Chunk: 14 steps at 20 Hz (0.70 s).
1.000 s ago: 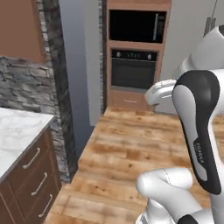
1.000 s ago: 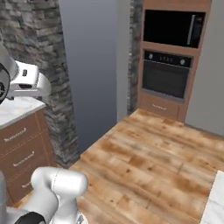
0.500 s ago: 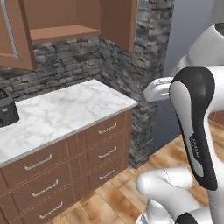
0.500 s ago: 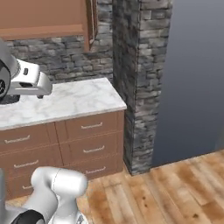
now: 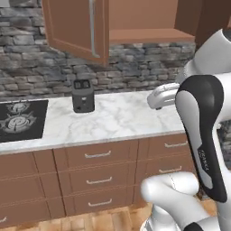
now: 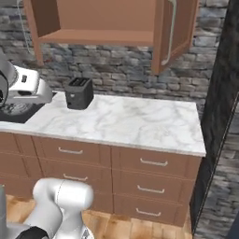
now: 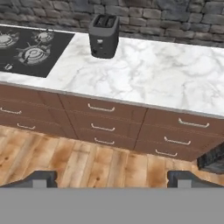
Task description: Open the cabinet. Pick the soap dispenser and place it next to the sink. Then close the cabinet.
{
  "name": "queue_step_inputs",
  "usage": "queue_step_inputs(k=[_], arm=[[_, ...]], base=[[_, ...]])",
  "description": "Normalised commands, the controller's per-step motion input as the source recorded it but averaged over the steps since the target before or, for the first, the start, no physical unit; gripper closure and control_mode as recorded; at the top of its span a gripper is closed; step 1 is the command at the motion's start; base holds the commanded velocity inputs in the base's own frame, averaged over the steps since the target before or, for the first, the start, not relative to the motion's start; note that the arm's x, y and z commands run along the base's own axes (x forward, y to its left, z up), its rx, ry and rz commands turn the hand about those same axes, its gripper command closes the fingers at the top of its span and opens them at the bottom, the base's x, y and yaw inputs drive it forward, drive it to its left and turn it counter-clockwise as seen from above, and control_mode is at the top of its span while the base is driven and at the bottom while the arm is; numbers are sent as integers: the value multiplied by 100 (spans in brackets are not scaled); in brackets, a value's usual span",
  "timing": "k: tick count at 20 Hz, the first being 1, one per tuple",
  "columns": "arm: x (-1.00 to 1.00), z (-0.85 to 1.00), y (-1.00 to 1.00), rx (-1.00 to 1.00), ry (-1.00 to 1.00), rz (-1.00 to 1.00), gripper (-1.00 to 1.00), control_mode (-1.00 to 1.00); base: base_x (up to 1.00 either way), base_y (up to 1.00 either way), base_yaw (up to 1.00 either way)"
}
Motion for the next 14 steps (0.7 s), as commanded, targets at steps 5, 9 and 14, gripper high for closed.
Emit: queue_step_inputs(k=[5,9,14], arm=[[0,0,0,0,0,0,-100,100],[0,0,0,0,0,0,-100,100],[0,0,0,0,0,0,-100,100]], base=[[15,-98,-6],[61,-9,-4],[85,31,0]])
